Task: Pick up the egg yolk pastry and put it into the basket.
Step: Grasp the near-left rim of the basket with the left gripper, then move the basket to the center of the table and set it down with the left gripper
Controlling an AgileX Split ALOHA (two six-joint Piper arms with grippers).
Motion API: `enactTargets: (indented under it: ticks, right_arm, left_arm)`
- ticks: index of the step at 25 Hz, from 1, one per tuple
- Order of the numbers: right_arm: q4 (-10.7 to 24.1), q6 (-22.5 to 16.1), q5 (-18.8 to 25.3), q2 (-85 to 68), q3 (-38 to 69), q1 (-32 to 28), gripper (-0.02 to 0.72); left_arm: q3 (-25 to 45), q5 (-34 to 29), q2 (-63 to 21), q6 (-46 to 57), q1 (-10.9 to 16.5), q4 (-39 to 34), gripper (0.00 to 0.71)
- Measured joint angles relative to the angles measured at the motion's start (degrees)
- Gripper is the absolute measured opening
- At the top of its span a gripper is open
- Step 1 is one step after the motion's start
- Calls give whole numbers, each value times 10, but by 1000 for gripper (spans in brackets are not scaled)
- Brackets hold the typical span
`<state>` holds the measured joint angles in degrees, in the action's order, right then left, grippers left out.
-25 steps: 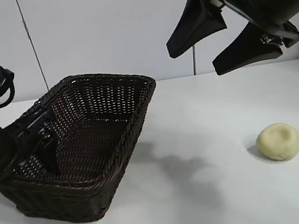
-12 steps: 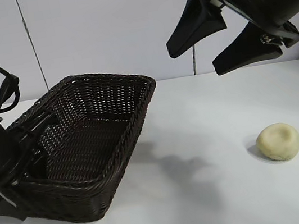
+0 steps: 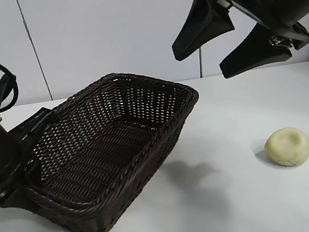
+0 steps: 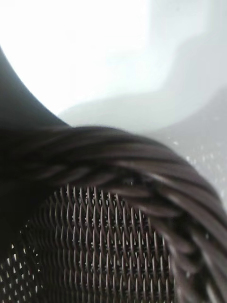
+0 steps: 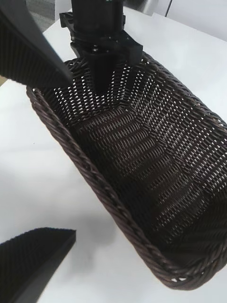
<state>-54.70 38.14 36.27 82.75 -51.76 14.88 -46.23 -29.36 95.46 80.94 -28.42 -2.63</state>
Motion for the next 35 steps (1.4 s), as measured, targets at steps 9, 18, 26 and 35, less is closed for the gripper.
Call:
enactTargets:
  ticks: [9, 18, 26, 35]
  right_arm:
    - [0, 1, 0, 0, 0, 0, 579]
    - [0, 1, 0, 0, 0, 0, 579]
    - [-1, 1, 0, 0, 0, 0, 579]
    - [1, 1, 1, 0, 0, 0, 579]
  left_arm:
    - [-51, -62, -27, -249, 97, 123, 98]
    - [-149, -155, -27, -542, 131, 186, 98]
    - [-215, -235, -10, -665, 133, 165, 98]
    - [-278, -275, 88, -780, 133, 217, 98]
